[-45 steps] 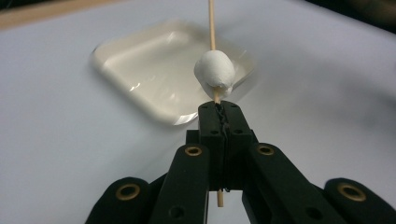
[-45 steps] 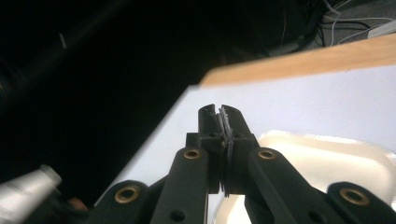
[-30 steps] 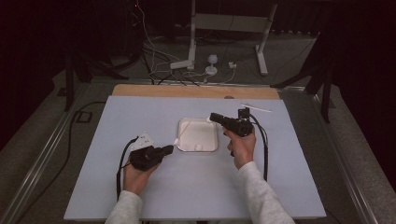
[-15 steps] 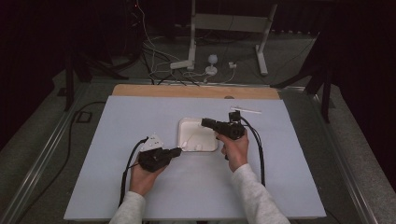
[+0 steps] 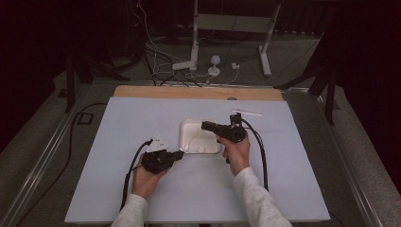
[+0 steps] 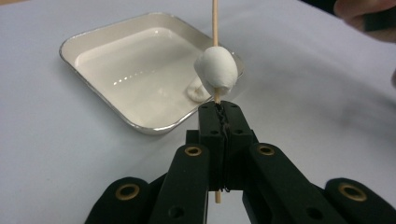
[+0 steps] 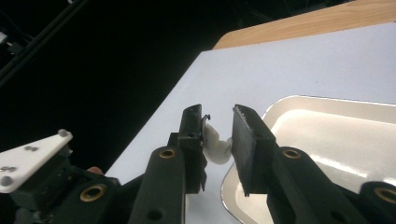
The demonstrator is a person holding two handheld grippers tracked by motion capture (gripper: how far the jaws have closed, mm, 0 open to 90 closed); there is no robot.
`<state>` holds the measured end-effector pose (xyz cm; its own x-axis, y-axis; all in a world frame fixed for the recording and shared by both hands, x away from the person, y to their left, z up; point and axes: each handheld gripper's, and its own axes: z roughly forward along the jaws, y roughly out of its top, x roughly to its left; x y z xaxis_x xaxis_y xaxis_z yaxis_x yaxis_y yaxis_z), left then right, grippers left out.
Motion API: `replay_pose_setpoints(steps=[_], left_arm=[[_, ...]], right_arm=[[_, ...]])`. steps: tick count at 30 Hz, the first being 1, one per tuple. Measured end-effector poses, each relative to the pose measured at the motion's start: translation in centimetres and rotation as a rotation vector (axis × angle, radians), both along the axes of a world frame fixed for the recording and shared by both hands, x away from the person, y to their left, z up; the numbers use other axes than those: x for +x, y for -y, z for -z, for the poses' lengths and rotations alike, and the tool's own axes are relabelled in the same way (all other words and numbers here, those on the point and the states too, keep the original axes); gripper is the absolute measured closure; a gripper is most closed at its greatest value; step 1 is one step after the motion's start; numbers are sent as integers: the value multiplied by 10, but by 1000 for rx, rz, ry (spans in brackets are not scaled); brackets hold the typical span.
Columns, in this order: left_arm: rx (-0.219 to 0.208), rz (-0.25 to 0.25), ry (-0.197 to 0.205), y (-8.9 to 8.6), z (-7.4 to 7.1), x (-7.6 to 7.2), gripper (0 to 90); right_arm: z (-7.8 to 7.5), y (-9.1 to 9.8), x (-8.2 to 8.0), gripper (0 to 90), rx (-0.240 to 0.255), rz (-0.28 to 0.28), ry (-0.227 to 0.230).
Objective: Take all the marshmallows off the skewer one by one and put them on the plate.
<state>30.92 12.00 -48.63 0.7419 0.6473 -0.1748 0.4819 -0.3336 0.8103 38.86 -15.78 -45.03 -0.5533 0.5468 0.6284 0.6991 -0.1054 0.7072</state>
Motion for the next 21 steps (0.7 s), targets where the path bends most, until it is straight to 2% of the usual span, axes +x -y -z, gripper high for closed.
replay_pose_setpoints(steps=[5, 17, 21], left_arm=[[29, -9, -15, 3, 2, 1, 900], [30, -43, -63, 4, 5, 6, 900], [35, -39, -82, 5, 6, 7, 900]], right_arm=[[1, -2, 0, 720, 7, -18, -4], [4, -5, -1, 686, 5, -59, -11], [3, -5, -1, 663, 6, -56, -12]])
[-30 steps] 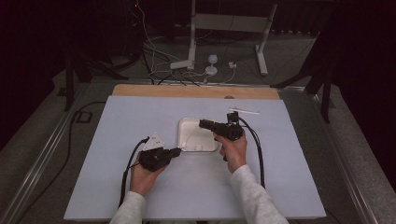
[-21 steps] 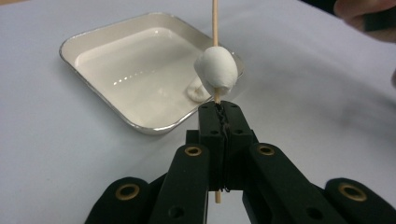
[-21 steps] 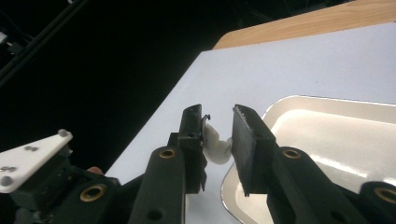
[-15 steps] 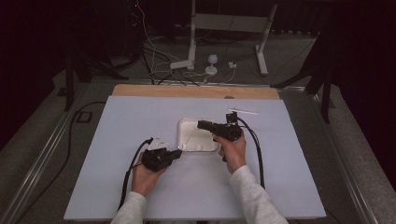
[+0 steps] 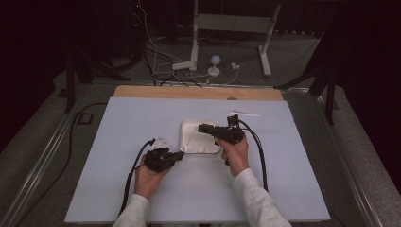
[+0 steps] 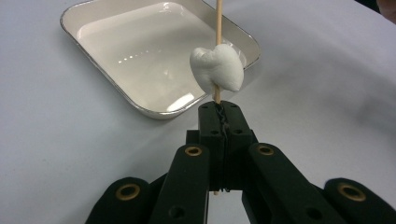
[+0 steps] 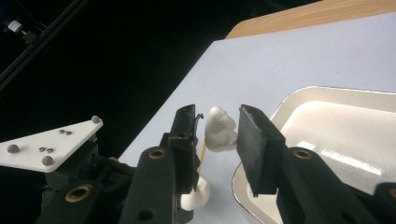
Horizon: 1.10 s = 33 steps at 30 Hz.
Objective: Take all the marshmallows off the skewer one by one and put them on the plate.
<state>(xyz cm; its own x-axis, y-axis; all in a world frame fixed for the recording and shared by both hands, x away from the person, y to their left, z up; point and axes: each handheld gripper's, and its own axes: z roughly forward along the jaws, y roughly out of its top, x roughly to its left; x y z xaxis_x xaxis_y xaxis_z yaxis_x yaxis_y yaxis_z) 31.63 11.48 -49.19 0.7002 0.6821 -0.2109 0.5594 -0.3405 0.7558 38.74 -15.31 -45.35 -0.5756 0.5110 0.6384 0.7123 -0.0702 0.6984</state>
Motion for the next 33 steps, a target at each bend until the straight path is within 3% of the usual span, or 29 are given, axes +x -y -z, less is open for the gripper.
replay_pose_setpoints(steps=[16, 23, 26, 33], left_arm=[[-1, -14, -4, 2, 1, 1, 900], [-20, -7, -2, 3, 0, 1, 900], [-28, -10, -4, 3, -1, 1, 900], [-46, -12, -6, 6, -2, 2, 900]], right_arm=[[-7, 8, -4, 505, -40, 61, 34], [-2, 1, -6, 558, -91, 30, 13], [1, -4, -9, 601, -112, -8, 7], [15, -18, -18, 612, -141, -55, -20]])
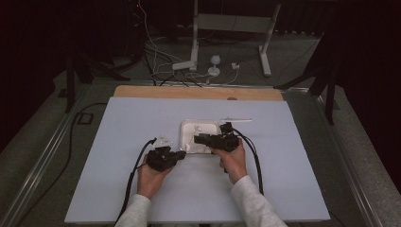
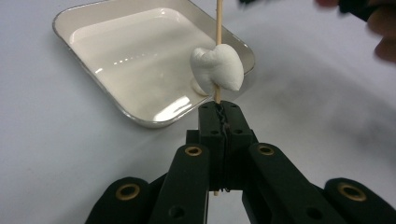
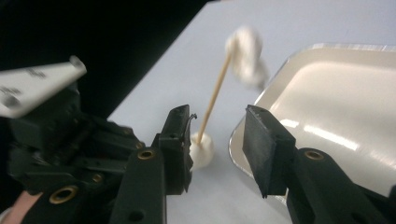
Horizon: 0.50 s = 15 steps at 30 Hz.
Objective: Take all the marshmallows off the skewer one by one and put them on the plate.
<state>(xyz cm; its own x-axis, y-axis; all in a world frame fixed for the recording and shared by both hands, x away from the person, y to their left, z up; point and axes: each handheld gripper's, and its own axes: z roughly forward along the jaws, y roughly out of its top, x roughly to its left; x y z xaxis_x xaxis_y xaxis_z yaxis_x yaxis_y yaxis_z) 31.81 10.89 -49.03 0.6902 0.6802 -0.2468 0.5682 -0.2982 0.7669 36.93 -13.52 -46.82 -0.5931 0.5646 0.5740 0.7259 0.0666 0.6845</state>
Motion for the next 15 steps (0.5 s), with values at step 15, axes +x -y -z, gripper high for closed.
replay_pose_setpoints(steps=[15], left_arm=[[1, 27, 15, 7, -1, -3, 852]], right_arm=[[9, -7, 5, 887, 113, 44, -53]])
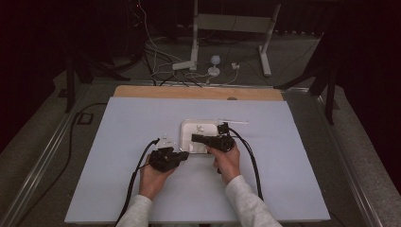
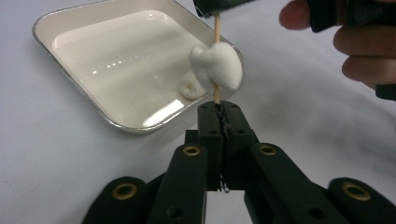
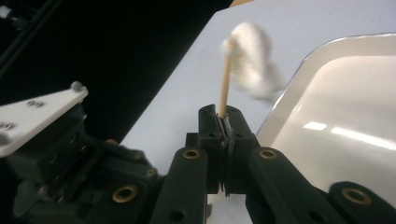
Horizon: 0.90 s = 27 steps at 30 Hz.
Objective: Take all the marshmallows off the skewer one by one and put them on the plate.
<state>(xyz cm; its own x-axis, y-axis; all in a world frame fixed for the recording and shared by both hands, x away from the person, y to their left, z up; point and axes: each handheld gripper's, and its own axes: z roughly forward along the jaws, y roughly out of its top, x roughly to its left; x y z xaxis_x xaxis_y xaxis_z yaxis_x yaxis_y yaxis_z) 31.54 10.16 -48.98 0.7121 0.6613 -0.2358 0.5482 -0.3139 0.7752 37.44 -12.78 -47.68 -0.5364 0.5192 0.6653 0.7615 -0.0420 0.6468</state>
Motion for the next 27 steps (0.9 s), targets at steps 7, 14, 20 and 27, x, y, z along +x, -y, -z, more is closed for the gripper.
replay_pose_setpoints(steps=[7, 14, 20, 27], left_arm=[[24, 3, -13, 4, 5, 1, 699], [40, 15, -31, 7, 8, 1, 895], [41, 10, -59, -1, 6, -1, 900], [52, 18, -78, -6, 6, -7, 900]], right_arm=[[0, 5, 3, 889, 30, 5, -29], [0, 4, 3, 888, 56, -7, -52], [-1, 7, 6, 853, 46, 19, -50], [-7, 13, 14, 837, 6, 45, -49]])
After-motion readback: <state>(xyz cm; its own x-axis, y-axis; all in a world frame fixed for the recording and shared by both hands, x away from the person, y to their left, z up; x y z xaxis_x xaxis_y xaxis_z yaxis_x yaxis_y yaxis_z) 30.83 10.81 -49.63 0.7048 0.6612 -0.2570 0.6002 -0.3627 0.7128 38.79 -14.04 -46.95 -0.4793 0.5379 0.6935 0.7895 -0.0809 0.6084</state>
